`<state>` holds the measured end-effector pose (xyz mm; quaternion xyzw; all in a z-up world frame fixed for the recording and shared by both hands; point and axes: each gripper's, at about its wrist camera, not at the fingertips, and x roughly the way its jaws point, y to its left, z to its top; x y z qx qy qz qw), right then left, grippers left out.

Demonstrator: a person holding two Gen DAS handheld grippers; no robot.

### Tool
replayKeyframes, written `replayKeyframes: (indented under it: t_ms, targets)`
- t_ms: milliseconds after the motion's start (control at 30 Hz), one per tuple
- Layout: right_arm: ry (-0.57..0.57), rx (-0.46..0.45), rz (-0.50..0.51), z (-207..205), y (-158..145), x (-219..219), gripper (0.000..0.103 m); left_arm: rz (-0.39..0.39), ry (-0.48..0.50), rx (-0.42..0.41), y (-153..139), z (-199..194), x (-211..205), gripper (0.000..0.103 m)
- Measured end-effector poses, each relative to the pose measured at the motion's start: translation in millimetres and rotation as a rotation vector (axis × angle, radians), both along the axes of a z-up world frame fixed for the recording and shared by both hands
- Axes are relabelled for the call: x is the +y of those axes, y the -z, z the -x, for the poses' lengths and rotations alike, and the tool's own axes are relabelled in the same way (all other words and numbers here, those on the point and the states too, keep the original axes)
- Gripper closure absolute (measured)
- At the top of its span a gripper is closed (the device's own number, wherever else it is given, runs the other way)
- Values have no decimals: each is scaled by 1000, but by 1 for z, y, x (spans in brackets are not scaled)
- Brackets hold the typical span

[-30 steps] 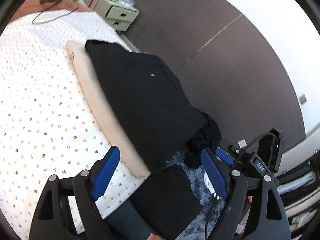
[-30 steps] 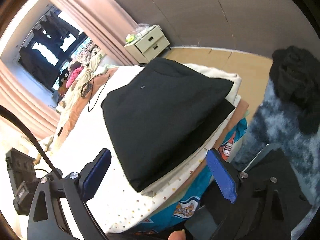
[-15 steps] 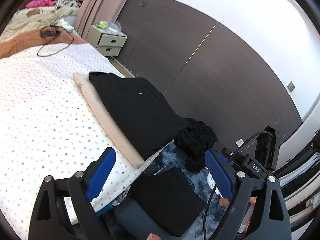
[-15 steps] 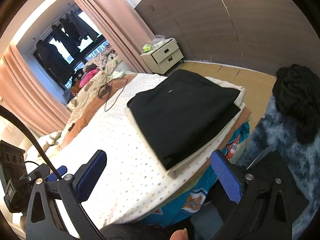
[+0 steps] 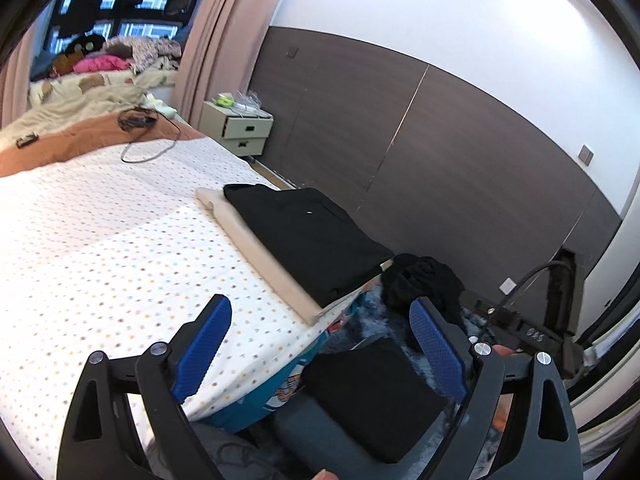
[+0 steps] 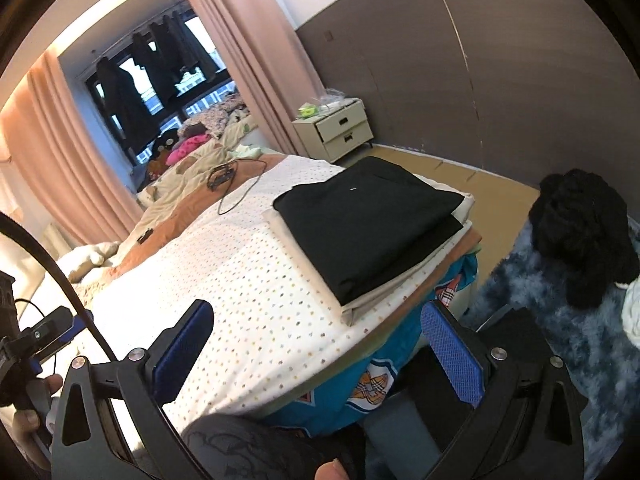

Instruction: Fold large clothes

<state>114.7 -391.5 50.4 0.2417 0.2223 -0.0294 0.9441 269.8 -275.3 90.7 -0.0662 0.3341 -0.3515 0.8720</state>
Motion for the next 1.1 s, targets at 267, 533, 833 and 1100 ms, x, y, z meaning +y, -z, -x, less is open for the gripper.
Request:
replayKeyframes:
  t_ms: [267,533,833,1100]
  targets:
    - [-60,-70,27,40,12,10,0,-40,-76,-85,1,51,28,11]
    - [-91,-107,88,70,27,28,0,-62,-140,-149,6,97,60,11]
    - [-97,-146,125,101,46,44,0,-56,-204,-219,26,147,88,11]
    - [-148,-151,171,118,60,72,0,-79,-250,-246,40,181,110,11]
